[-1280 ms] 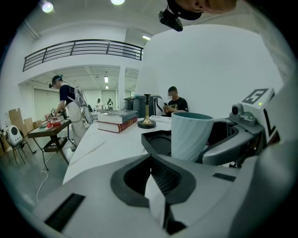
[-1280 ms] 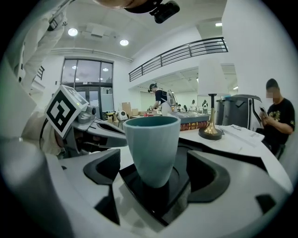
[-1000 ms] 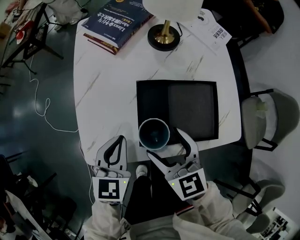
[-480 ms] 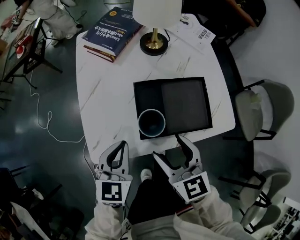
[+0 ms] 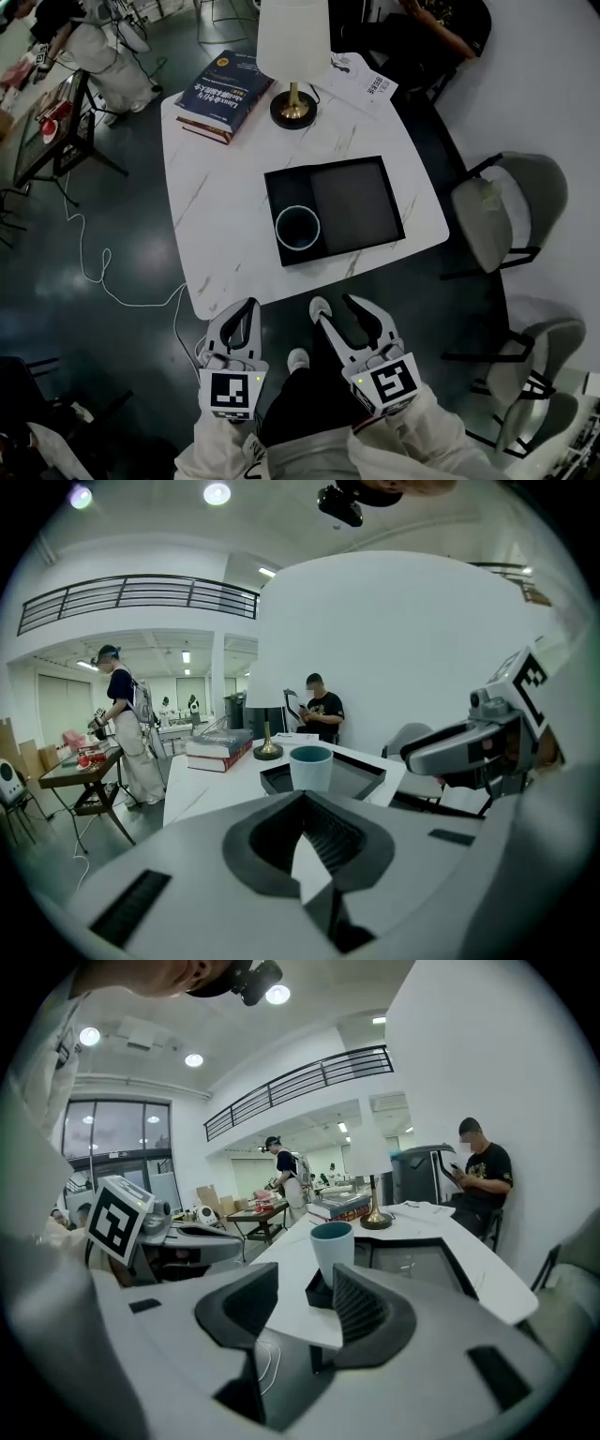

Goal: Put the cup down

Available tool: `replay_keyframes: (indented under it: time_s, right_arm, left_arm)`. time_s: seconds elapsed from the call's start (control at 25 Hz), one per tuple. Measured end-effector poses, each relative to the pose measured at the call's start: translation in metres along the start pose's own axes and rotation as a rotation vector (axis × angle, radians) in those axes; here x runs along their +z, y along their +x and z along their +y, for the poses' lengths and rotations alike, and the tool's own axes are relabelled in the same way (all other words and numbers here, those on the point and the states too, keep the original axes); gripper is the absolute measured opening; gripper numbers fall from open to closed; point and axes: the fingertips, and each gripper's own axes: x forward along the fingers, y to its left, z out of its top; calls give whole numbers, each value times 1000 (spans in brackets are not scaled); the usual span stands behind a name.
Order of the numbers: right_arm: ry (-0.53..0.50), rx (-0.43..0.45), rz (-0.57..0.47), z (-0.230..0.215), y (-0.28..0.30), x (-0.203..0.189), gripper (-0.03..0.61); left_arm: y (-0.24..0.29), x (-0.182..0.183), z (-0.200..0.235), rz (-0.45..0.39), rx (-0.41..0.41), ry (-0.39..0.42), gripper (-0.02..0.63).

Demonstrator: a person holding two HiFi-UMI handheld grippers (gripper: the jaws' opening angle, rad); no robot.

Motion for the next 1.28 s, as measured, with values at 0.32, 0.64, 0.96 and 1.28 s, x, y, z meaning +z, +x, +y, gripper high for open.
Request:
replay_keyframes:
  time_s: [0.32,0.64,0.96,1.28]
  right_arm:
    - [38,-57,-39,33,-50,11,35]
    - [48,-5,-60,79,-82,35,6]
    - [10,10,-99,102,-120,57,6]
    - [27,-3,-130,123,-143,68,6]
  left_arm:
    - [-53,14,-21,-39,-33,18,11]
    - [-93,32,-41,-67,-63,14,11]
    - [-126,58,-72,-104,-104,44,11]
    - [-157,73,-88,-116,-106,74,11]
